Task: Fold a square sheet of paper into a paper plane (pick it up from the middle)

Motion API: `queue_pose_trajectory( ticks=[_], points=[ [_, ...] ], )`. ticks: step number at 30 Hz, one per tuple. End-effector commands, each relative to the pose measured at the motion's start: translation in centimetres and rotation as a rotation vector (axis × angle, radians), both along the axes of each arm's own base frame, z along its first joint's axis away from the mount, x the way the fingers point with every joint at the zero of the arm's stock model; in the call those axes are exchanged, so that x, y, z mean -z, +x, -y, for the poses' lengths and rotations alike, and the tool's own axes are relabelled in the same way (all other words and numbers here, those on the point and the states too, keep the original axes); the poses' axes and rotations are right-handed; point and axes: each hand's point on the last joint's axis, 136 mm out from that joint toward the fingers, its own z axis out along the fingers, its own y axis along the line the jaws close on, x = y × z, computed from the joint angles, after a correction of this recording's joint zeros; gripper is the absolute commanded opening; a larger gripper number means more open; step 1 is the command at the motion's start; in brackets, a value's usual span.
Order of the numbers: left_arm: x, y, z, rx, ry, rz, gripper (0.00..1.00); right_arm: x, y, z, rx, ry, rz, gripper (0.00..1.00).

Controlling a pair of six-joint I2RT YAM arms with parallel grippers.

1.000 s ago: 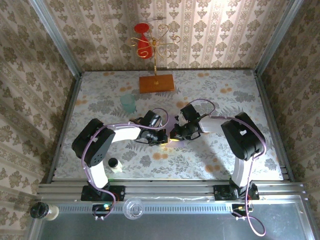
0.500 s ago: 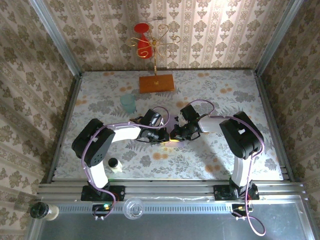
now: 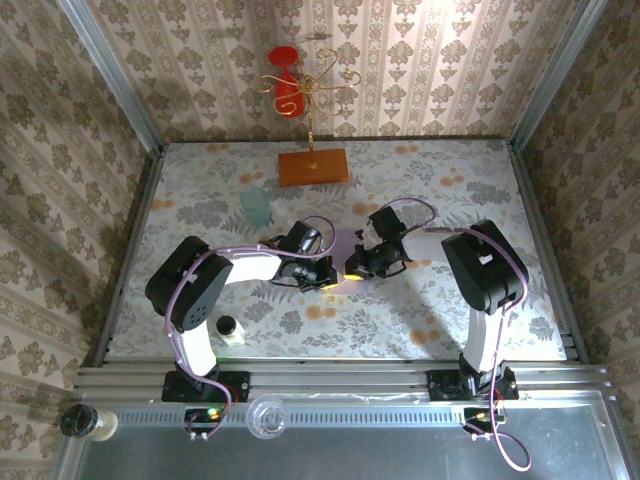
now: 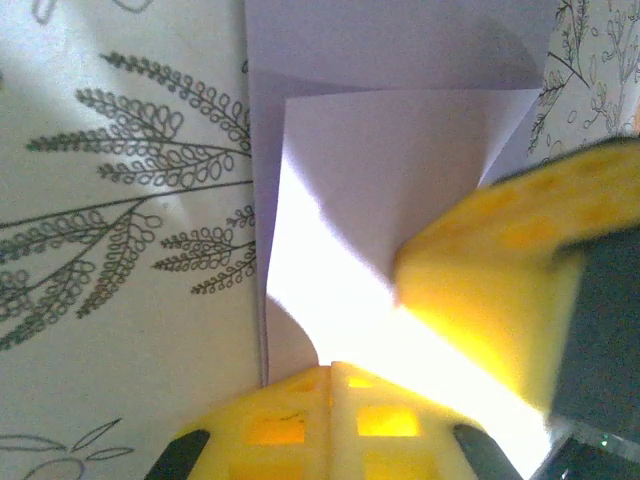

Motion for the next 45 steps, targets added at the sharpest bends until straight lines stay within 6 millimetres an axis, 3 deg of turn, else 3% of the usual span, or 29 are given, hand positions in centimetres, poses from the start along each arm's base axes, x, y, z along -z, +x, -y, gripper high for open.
queue_pose_trajectory(
  ticks=[1, 6, 9, 12, 17, 20, 25, 30, 39, 45],
  points=[
    [4.2, -3.6, -3.7, -0.024, 0.176, -0.148, 0.0, 2.3, 3.1, 4.7, 0.124, -0.13, 0.017, 0.04],
    [3.6, -3.1, -3.2, -0.01, 0.159, -0.126, 0.0, 2.6, 5.2, 8.1, 0.222, -0.188, 0.03, 0.05],
    [2.8, -2.6, -2.6, -0.002, 0.132, -0.101, 0.0, 2.1, 5.8, 9.1, 0.25, -0.203, 0.046, 0.06],
    [0.6, -1.2, -1.1, 0.009, 0.066, -0.034, 0.0, 1.0, 6.1, 9.2, 0.257, -0.196, 0.08, 0.08],
    [-4.4, 2.2, 1.2, 0.014, -0.024, 0.131, 0.15, -2.5, 6.1, 8.2, 0.267, -0.107, 0.14, 0.13],
    [-5.6, 3.8, 1.5, -0.01, -0.041, 0.19, 0.22, -4.3, 5.5, 8.0, 0.281, -0.074, 0.163, 0.19],
    [-4.9, 5.5, 1.6, -0.04, -0.047, 0.194, 0.27, -4.8, 3.5, 7.4, 0.301, -0.058, 0.126, 0.36],
    [-3.6, 6.6, 1.9, -0.077, -0.059, 0.177, 0.27, -4.0, 1.9, 6.5, 0.321, -0.036, 0.059, 0.42],
    [-1.6, 6.9, 1.3, -0.125, -0.04, 0.144, 0.28, -2.1, 0.6, 4.2, 0.333, -0.013, -0.023, 0.41],
    [0.1, 6.1, 0.1, -0.158, 0.006, 0.101, 0.29, -1.6, 0.3, 3.1, 0.34, -0.002, -0.053, 0.34]
  ],
)
